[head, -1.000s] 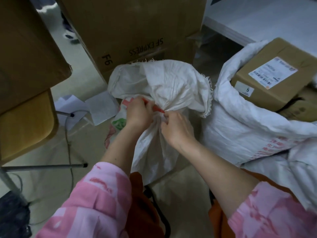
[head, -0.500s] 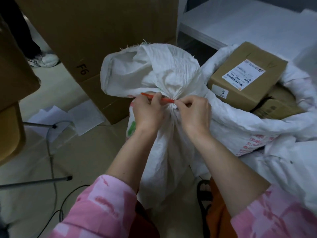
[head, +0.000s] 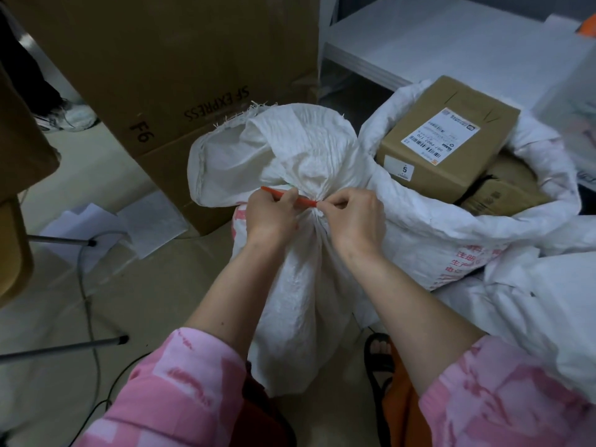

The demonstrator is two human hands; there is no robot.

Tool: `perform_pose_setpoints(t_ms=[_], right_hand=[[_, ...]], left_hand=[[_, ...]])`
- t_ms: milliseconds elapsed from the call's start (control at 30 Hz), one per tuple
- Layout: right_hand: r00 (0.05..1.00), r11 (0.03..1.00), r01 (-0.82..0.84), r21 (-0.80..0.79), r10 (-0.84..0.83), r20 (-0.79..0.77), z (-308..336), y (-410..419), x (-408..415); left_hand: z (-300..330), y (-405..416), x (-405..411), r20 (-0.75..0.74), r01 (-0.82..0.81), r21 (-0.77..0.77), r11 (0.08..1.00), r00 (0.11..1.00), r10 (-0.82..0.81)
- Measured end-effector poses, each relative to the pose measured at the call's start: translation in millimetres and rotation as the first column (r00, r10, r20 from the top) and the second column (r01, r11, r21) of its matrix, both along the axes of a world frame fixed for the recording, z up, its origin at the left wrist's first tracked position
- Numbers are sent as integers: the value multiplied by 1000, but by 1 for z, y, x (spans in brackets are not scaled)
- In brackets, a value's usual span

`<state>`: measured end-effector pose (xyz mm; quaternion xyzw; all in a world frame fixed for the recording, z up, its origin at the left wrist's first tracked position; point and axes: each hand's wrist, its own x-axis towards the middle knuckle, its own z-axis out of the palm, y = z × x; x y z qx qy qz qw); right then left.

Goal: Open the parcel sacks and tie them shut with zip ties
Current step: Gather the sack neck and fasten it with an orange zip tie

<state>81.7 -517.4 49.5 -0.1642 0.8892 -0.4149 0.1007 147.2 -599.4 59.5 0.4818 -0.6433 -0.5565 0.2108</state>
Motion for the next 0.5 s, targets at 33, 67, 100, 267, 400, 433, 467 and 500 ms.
perform_pose_setpoints(t_ms=[33,67,100,267,400,433,467,500], right_hand=[[1000,1000,3,-12,-3,4,-1,-1,0],[1000,1000,6,-24,-6,10,-1,-1,0],[1000,1000,7,-30,-6,20,-2,-2,0],[998,999,-13,-45,16,63,-9,-6,-3],[990,995,-48,-83,58,126,-21,-12,-4],[989,995,-57,-85,68,132,-24,-12,-4],[988,994,-70,-89,81,129,-26,-13,-3],[988,992,-82,-91,93,122,-29,-14,-2]], left_hand=[[1,1,1,-15,5,18,1000,1000,-5],[2,2,2,-25,13,28,1000,1000,-12],[3,2,2,-26,24,35,999,999,-23],[5,1,6,11,55,70,996,998,-56],[-2,-1,5,131,52,4,999,990,-52],[-3,0,4,133,51,7,999,990,-51],[-5,0,3,127,51,15,999,990,-52],[-5,0,3,120,47,26,999,992,-50]])
